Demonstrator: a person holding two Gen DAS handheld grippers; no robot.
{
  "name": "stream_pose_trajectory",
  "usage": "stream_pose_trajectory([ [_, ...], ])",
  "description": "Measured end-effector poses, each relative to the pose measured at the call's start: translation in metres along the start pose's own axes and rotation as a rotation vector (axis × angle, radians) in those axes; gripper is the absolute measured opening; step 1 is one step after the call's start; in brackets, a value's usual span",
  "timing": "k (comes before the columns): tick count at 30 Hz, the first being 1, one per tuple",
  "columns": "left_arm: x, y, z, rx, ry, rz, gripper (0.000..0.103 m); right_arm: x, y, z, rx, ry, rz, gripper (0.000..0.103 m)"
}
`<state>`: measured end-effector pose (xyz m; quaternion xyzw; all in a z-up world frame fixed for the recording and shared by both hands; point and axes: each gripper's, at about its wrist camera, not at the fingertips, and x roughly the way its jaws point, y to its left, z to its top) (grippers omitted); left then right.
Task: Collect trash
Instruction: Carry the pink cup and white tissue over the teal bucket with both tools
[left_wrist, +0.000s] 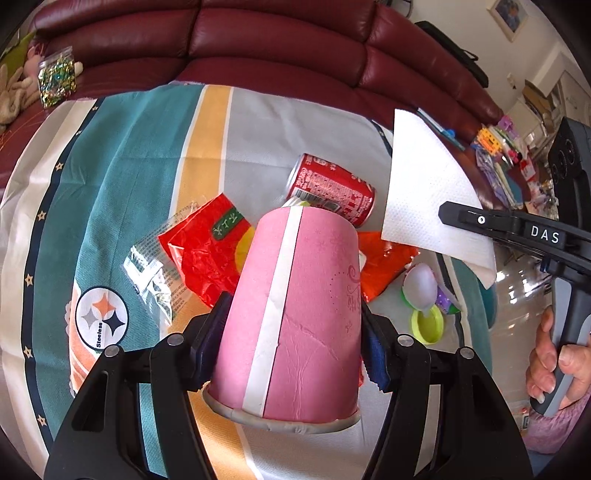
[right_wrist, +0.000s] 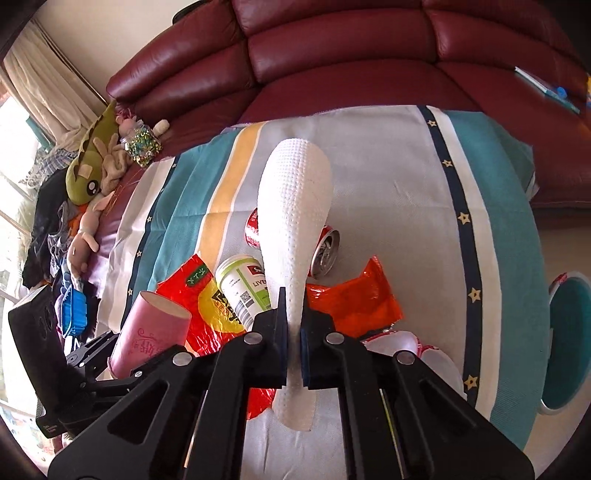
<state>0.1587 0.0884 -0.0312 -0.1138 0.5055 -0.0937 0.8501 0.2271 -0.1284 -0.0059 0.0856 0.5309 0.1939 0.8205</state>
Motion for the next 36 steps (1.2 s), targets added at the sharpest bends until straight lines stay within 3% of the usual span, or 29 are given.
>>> stream_pose_trajectory([
  [9, 0.003, -0.085, 0.009, 0.137, 0.003, -0.062, 0.064, -0.060, -0.073, -0.019, 0.108, -0.076, -0.041, 0.005],
  [22, 0.055, -0.246, 0.006, 0.374, 0.090, -0.125, 0.064, -0.140, -0.216, -0.071, 0.310, -0.176, -0.095, 0.005],
  [30, 0.099, -0.336, 0.002, 0.494, 0.158, -0.141, 0.064, -0.165, -0.293, -0.108, 0.421, -0.197, -0.126, 0.005],
  [36, 0.140, -0.392, -0.007, 0.570, 0.215, -0.140, 0.064, -0.166, -0.341, -0.135, 0.484, -0.160, -0.154, 0.005],
])
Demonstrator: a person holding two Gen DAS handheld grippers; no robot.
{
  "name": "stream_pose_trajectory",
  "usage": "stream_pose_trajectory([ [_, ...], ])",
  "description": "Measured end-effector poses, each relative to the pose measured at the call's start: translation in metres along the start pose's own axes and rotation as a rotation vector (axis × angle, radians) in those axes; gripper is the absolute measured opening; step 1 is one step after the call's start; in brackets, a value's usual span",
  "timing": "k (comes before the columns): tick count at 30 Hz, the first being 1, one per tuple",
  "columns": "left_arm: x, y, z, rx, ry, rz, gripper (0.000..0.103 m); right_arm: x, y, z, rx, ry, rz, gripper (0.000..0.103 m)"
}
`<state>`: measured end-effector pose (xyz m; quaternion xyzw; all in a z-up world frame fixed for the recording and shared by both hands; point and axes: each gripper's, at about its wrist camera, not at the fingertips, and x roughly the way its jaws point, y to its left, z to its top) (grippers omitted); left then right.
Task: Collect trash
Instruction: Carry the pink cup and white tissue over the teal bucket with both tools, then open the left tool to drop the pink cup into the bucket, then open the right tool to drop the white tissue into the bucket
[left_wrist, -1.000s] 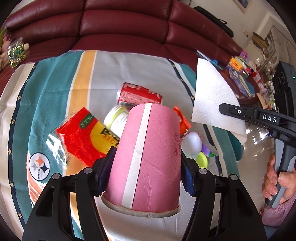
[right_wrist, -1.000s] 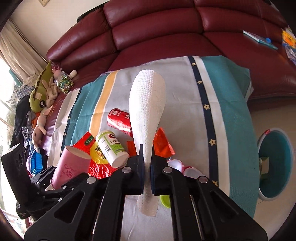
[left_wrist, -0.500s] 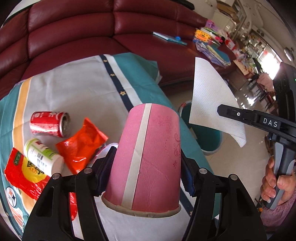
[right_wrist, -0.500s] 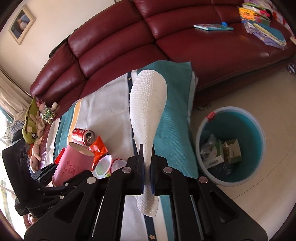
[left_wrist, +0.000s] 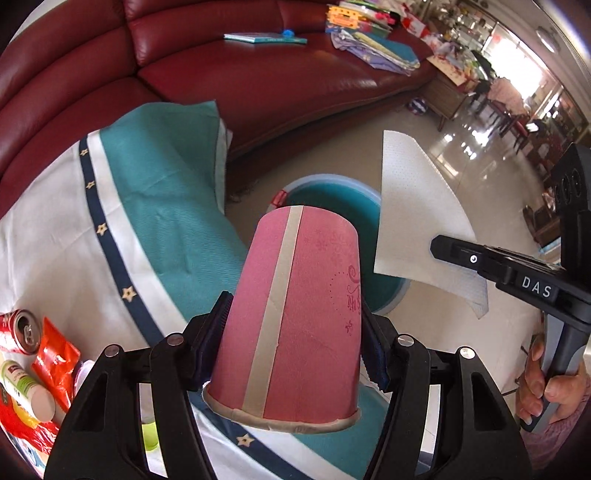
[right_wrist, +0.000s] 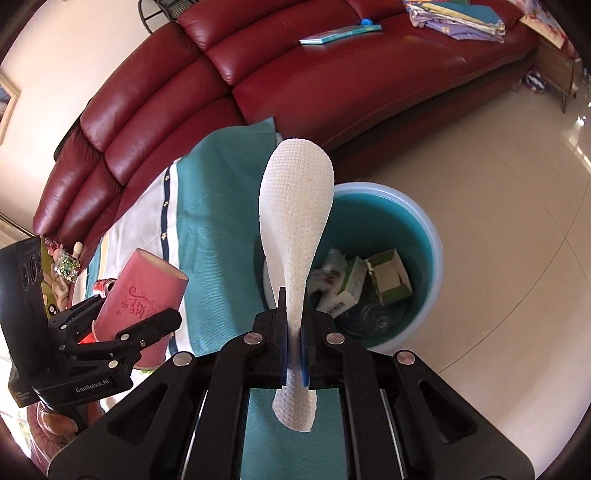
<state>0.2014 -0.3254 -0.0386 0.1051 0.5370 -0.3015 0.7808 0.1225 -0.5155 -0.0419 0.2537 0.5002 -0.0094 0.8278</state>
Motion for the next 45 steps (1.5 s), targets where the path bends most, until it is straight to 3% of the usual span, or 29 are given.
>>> stream_pose_trajectory([
  [15, 0.088, -0.033, 0.043, 0.034, 0.115, 0.013, 0.071, 0.026, -0.058, 0.009, 0.080, 0.069, -0.030, 0.005],
  [19, 0.088, -0.034, 0.042, 0.044, 0.104, 0.049, 0.086, 0.034, -0.062, 0.012, 0.086, 0.082, -0.031, 0.005],
  [32, 0.065, -0.016, 0.024, 0.010, 0.092, 0.041, 0.092, 0.047, -0.050, 0.016, 0.067, 0.098, -0.024, 0.005],
  [35, 0.060, -0.013, 0.020, -0.001, 0.088, 0.033, 0.092, 0.050, -0.046, 0.016, 0.060, 0.101, -0.036, 0.011],
  [36, 0.058, -0.011, 0.019, -0.005, 0.087, 0.030, 0.092, 0.051, -0.045, 0.017, 0.063, 0.102, -0.039, 0.027],
  [37, 0.056, -0.011, 0.017, -0.008, 0.086, 0.028, 0.092, 0.052, -0.044, 0.017, 0.065, 0.102, -0.046, 0.059],
  [38, 0.055, -0.010, 0.016, -0.011, 0.086, 0.027, 0.092, 0.051, -0.043, 0.016, 0.065, 0.094, -0.054, 0.070],
  [45, 0.046, -0.005, 0.006, -0.021, 0.086, 0.008, 0.092, 0.051, -0.041, 0.013, 0.088, 0.112, -0.079, 0.079],
])
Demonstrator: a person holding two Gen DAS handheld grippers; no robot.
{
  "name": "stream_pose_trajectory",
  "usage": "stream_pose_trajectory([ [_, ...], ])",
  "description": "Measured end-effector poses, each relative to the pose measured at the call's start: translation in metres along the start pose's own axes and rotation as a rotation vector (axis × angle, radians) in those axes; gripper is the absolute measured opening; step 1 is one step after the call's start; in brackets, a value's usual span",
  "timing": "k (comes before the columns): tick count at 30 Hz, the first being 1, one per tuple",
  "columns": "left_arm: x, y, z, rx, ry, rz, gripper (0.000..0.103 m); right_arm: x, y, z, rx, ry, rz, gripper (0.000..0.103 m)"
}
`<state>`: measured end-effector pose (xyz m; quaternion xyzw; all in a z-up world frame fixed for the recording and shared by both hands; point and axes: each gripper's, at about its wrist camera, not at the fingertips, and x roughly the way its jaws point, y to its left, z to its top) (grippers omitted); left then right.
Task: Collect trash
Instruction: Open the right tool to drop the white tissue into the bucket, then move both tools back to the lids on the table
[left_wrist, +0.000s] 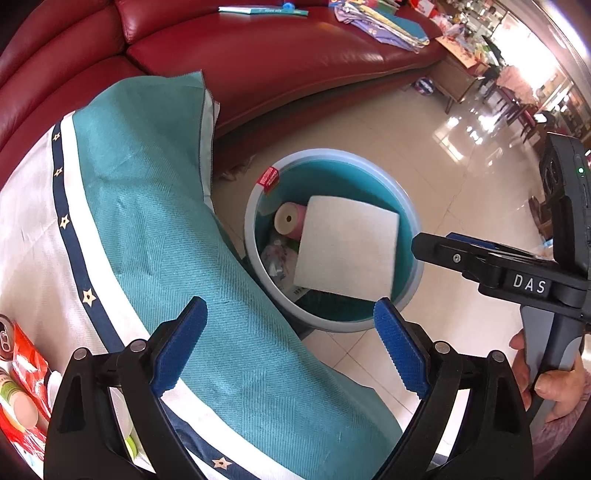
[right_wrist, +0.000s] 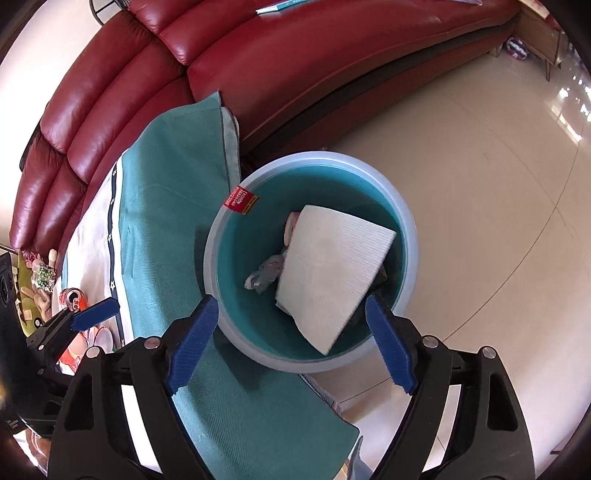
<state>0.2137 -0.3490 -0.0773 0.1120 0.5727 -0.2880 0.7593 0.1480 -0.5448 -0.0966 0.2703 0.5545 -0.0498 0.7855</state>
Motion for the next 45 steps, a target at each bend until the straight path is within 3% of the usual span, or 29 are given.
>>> stream_pose_trajectory([
  [2, -0.003, 0.001, -0.004, -0.001, -0.002, -0.002, 0.092, 0.001, -0.002, -0.002, 0.023, 0.011, -0.005, 0.085],
  [12, -0.021, 0.015, -0.025, -0.034, -0.019, -0.016, 0.092, -0.004, 0.004, -0.014, 0.061, 0.043, -0.046, 0.088],
  [25, -0.064, 0.060, -0.072, -0.120, -0.075, 0.008, 0.092, -0.009, 0.063, -0.037, -0.024, 0.048, -0.028, 0.089],
  [33, -0.088, 0.109, -0.107, -0.205, -0.104, 0.054, 0.092, 0.000, 0.111, -0.055, -0.086, 0.077, -0.001, 0.089],
  [45, -0.094, 0.208, -0.161, -0.450, -0.120, 0.094, 0.092, 0.045, 0.196, -0.080, -0.224, 0.157, 0.061, 0.089],
])
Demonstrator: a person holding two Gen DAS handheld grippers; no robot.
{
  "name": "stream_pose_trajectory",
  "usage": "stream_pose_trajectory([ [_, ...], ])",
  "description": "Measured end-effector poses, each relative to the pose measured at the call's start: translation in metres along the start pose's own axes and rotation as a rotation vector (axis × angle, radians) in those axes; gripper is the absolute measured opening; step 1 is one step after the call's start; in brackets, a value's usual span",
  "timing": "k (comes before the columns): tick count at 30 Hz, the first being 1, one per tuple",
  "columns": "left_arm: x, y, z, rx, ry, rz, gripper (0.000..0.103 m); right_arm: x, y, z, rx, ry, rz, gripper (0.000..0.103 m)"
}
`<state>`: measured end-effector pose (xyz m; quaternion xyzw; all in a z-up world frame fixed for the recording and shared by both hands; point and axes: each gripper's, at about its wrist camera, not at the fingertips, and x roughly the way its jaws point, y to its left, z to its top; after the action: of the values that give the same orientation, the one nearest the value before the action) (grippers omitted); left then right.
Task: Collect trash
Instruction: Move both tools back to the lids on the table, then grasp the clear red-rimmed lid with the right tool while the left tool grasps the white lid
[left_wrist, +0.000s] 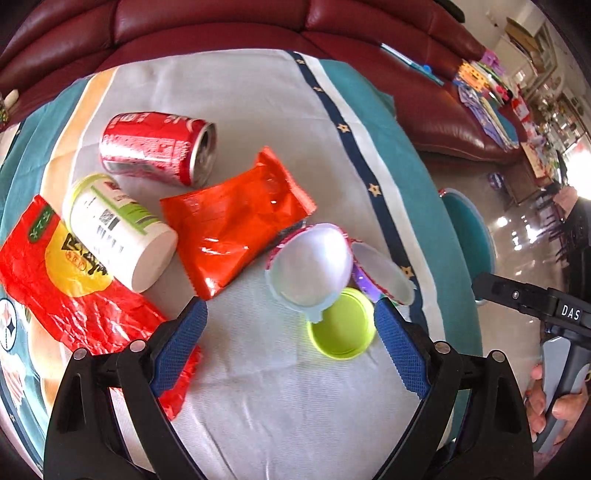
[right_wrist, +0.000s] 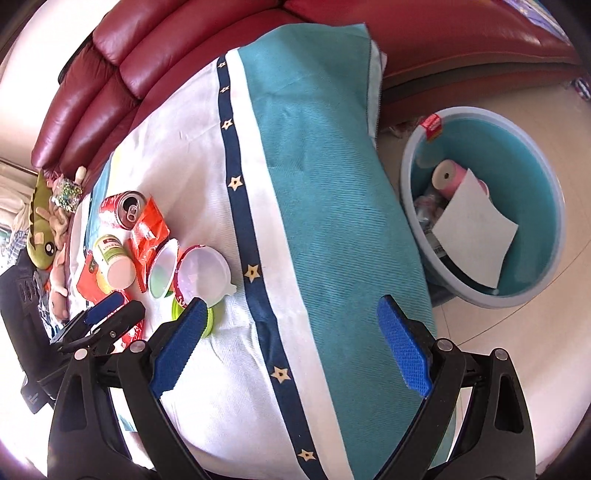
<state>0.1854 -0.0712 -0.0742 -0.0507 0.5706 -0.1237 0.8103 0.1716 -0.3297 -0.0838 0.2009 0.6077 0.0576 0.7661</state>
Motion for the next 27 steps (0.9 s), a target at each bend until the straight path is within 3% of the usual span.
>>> stream_pose_trajectory([
  [9, 0.000, 0.042, -0.007, -0.074, -0.018, -0.012, 0.092, 0.037, 0.033, 0.011, -0.007, 0.058, -0.023, 0.087],
  [11, -0.002, 0.047, -0.008, -0.084, -0.027, -0.018, 0.092, 0.042, 0.039, 0.013, -0.017, 0.063, -0.011, 0.078],
  [13, -0.006, 0.054, -0.011, -0.084, -0.041, -0.017, 0.092, 0.047, 0.045, 0.014, -0.026, 0.070, -0.007, 0.056],
  [17, -0.009, 0.055, -0.013, -0.080, -0.055, -0.026, 0.092, 0.056, 0.053, 0.012, -0.045, 0.098, 0.004, 0.048],
  [22, -0.008, 0.048, -0.014, -0.052, -0.059, -0.017, 0.092, 0.062, 0.066, 0.006, -0.084, 0.114, 0.026, 0.017],
  [27, -0.006, 0.032, -0.012, -0.007, -0.061, -0.003, 0.085, 0.055, 0.074, 0.005, -0.139, 0.064, -0.003, 0.012],
])
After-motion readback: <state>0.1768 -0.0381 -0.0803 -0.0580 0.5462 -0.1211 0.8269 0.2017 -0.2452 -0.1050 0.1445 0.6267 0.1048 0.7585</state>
